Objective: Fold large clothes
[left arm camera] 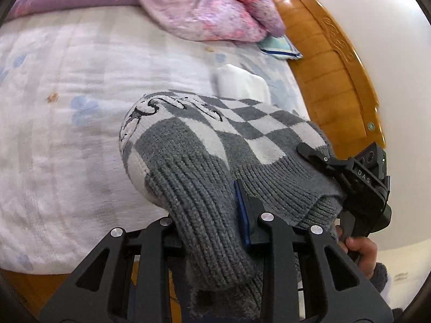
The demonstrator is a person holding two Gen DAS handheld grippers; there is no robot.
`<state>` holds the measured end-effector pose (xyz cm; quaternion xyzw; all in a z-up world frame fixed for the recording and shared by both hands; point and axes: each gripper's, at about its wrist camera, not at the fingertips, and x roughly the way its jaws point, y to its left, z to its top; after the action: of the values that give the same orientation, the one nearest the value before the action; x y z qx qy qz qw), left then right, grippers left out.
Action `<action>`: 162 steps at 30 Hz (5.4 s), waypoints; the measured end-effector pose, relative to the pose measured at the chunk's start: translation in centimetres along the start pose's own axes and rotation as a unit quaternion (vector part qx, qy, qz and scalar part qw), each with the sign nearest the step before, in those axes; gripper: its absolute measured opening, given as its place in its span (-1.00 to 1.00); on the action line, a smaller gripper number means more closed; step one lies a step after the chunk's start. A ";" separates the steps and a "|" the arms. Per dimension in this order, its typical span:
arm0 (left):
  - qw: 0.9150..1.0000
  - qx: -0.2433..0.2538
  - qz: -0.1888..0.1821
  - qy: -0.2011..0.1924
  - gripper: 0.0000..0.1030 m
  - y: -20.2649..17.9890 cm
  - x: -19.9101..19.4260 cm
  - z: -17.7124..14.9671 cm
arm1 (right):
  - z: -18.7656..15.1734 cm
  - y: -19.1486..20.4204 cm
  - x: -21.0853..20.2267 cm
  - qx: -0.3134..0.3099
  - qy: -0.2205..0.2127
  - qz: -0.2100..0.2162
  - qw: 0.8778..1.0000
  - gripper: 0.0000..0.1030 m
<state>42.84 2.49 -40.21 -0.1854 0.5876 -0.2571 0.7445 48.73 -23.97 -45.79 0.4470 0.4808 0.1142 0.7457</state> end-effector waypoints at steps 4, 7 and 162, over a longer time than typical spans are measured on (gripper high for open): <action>0.999 0.034 -0.002 -0.012 -0.49 -5.1 1.2 1.4 | 3.1 -1.5 -3.5 0.004 -0.017 0.012 1.000 -0.33; 0.999 0.043 -0.004 -0.031 -0.49 -8.9 3.0 3.1 | 7.0 -2.5 -5.5 -0.013 -0.028 0.022 0.999 -0.33; 0.875 0.139 0.231 -0.402 0.89 -22.4 -36.2 -24.8 | -29.6 27.5 -27.3 -0.425 -0.289 -0.167 0.841 0.85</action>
<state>8.69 6.98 -5.03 -0.0264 0.2221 -0.0605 0.9728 17.66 -8.08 -11.67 0.0119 0.2151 0.0470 0.9754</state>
